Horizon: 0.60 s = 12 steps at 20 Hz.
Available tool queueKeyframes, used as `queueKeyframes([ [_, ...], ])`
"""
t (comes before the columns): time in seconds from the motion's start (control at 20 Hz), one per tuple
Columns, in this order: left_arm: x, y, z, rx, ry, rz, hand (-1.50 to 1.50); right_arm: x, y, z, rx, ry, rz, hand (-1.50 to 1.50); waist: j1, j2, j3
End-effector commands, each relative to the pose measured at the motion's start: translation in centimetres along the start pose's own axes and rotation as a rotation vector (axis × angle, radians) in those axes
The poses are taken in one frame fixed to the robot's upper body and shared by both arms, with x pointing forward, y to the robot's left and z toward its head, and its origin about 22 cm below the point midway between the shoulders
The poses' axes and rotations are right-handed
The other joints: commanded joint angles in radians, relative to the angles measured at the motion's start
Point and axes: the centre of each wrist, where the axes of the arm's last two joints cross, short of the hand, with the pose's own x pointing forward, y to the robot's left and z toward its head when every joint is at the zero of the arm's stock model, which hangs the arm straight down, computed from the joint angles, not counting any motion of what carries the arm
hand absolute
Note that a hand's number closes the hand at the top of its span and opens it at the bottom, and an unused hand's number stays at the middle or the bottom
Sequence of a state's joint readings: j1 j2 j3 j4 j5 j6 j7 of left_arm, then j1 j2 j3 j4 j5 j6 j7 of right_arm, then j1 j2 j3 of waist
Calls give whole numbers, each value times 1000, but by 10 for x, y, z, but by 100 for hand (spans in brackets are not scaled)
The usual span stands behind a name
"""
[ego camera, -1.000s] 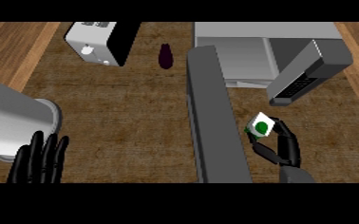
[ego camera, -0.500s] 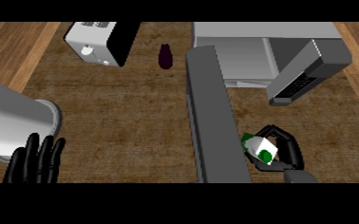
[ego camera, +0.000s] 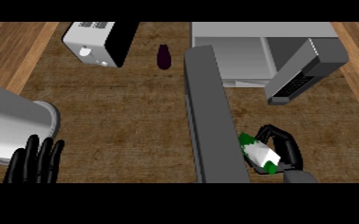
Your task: Pick up the milk, place it into the microwave and close the microwave
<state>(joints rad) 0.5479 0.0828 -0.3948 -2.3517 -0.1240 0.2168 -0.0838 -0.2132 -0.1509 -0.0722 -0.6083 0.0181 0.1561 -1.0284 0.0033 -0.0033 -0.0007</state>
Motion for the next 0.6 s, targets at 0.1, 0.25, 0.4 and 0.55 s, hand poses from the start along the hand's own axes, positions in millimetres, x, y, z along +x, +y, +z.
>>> queueKeyframes([
  [0.1, -5, 14, 8, 5, 16, 1, -150, 20, 40, -30, 8, -143, -34, 150, -2, -2, -1],
  [0.25, 7, 17, 3, 13, 16, 1, -150, 39, 43, -51, 27, -139, 28, 150, -2, -1, 0],
  [0.4, -1, 26, -4, 27, 0, -1, -150, 49, 64, -80, 26, -160, 40, 150, 1, 1, 0],
  [0.55, -16, 34, 4, 29, 9, -16, -150, 63, 58, -114, -4, -117, 143, 150, 8, 1, -1],
])
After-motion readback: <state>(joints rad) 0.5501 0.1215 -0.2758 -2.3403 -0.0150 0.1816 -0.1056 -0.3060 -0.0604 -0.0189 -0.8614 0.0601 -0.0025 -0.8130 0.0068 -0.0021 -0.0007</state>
